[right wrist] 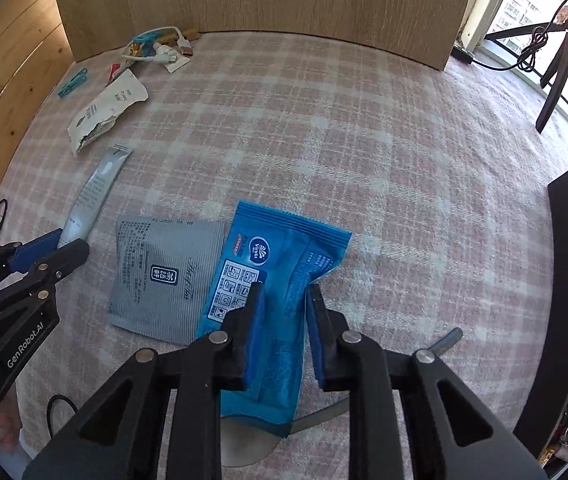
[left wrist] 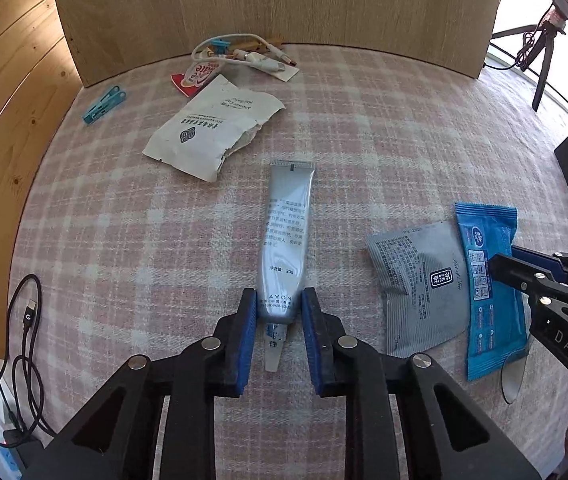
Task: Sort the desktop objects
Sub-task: 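Grasp the blue wet-wipe pack with the right gripper while the left gripper grasps the silver tube, then carry the blue pack into the black tray and release it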
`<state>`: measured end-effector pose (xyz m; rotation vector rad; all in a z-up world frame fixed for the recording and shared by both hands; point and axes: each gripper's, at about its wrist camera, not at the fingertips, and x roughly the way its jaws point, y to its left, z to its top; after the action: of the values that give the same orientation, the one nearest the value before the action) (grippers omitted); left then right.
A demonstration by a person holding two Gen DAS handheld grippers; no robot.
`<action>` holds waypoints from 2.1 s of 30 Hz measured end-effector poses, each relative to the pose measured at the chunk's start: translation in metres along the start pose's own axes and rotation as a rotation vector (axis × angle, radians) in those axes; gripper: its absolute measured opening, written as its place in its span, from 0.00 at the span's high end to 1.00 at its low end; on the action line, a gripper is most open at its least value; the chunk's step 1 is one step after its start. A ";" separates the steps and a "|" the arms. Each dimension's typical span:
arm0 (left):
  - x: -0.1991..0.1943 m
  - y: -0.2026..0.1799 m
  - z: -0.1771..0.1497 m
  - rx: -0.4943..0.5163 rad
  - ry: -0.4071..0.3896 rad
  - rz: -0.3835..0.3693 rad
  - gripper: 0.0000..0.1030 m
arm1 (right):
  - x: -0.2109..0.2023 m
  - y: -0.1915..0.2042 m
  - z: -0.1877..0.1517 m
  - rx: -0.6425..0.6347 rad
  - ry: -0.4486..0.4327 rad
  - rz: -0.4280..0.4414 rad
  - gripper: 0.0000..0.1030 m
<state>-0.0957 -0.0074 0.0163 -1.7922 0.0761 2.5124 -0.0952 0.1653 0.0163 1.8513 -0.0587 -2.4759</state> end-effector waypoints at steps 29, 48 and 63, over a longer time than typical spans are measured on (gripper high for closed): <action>-0.098 0.011 -0.001 -0.037 -0.164 -0.064 1.00 | -0.087 -0.027 0.014 0.133 -0.191 0.150 0.93; -0.103 -0.032 -0.009 0.071 -0.125 -0.065 1.00 | -0.119 -0.092 -0.048 0.271 -0.228 0.087 0.93; -0.122 -0.177 -0.020 0.305 -0.128 -0.220 1.00 | -0.176 -0.231 -0.143 0.572 -0.291 -0.046 0.93</action>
<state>-0.0246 0.1660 0.1240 -1.4377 0.2288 2.3073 0.0879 0.4071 0.1307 1.6239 -0.8212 -2.9601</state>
